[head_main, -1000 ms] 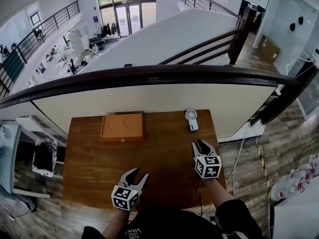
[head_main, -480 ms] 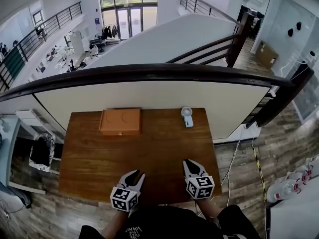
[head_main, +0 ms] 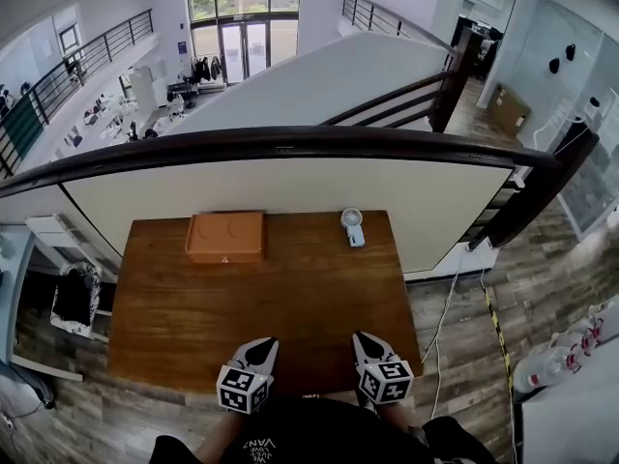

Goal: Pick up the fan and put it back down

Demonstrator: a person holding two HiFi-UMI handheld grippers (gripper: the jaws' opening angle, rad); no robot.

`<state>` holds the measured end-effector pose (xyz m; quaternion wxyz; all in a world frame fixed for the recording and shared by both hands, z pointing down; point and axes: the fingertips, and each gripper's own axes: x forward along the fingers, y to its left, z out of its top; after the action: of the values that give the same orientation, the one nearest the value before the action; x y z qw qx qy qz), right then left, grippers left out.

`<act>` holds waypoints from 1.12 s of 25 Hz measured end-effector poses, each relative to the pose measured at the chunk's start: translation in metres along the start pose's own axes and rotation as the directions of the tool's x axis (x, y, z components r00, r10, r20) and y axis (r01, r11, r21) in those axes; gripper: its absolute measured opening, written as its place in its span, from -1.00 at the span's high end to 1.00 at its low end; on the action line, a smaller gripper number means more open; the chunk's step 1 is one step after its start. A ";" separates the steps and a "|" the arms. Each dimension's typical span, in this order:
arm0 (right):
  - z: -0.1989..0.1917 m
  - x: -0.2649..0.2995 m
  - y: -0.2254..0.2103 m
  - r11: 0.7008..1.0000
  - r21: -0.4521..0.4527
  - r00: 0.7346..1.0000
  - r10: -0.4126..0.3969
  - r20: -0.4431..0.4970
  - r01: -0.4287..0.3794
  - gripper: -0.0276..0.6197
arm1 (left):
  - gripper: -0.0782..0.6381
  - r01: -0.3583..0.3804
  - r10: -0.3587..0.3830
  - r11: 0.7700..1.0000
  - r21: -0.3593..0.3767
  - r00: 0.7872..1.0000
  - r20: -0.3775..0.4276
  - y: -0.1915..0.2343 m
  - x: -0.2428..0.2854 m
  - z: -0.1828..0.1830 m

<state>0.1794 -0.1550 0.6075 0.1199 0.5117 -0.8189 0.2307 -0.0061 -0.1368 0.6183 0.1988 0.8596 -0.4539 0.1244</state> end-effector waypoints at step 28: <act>0.006 0.000 -0.015 0.999 -0.018 0.999 -0.040 -0.003 0.040 0.88 | 0.75 0.074 -0.073 0.997 0.030 0.997 -0.036 -0.006 0.015 -0.002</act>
<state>0.1929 -0.1637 0.6058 0.1307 0.5265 -0.8103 0.2216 0.0078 -0.1438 0.6248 0.1975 0.8765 -0.4165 0.1390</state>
